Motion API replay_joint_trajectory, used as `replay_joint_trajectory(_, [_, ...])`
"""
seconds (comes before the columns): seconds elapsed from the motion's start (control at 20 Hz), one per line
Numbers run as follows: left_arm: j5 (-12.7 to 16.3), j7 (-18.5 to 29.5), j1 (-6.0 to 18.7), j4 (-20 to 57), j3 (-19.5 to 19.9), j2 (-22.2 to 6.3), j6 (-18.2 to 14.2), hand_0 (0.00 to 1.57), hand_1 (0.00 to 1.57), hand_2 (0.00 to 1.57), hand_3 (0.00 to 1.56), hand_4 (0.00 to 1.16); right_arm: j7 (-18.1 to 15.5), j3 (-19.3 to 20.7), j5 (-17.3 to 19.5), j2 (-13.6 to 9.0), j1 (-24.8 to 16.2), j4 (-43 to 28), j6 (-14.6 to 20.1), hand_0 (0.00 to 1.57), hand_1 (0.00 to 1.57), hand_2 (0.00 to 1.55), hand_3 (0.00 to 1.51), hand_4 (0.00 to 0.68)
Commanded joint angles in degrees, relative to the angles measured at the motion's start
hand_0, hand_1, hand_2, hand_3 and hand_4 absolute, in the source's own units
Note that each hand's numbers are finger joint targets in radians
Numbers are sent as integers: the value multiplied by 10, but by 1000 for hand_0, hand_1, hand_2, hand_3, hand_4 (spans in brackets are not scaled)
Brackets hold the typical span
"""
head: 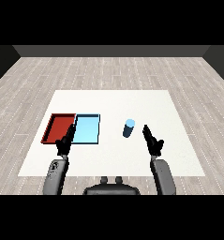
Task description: Pick the blue can and put it in the blue box
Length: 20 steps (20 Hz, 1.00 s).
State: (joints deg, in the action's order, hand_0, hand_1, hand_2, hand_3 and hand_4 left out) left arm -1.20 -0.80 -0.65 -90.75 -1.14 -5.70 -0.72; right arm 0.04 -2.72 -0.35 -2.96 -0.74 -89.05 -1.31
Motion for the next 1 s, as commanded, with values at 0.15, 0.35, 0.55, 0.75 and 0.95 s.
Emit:
replay_joint_trajectory(0.15, [12,1,16,-3,21,-3,10,0,0,0,0,0,-5,81,-19,-46,122,90,-13,0,0,0,0,0])
replay_joint_trajectory(0.35, [49,132,44,-74,24,27,20,0,0,0,0,0,-82,105,-102,-35,159,72,-72,0,0,0,0,0])
replay_joint_trajectory(0.55, [59,194,55,-25,43,19,42,0,0,0,0,0,-94,124,-118,-67,192,118,-111,0,0,0,0,0])
replay_joint_trajectory(0.75, [68,169,31,-64,42,11,55,0,0,0,0,0,-156,143,-124,-74,186,182,-132,0,0,0,0,0])
replay_joint_trajectory(0.95, [79,195,22,-59,54,5,73,0,0,0,0,0,-172,122,-101,-57,200,188,-109,0,0,0,0,0])
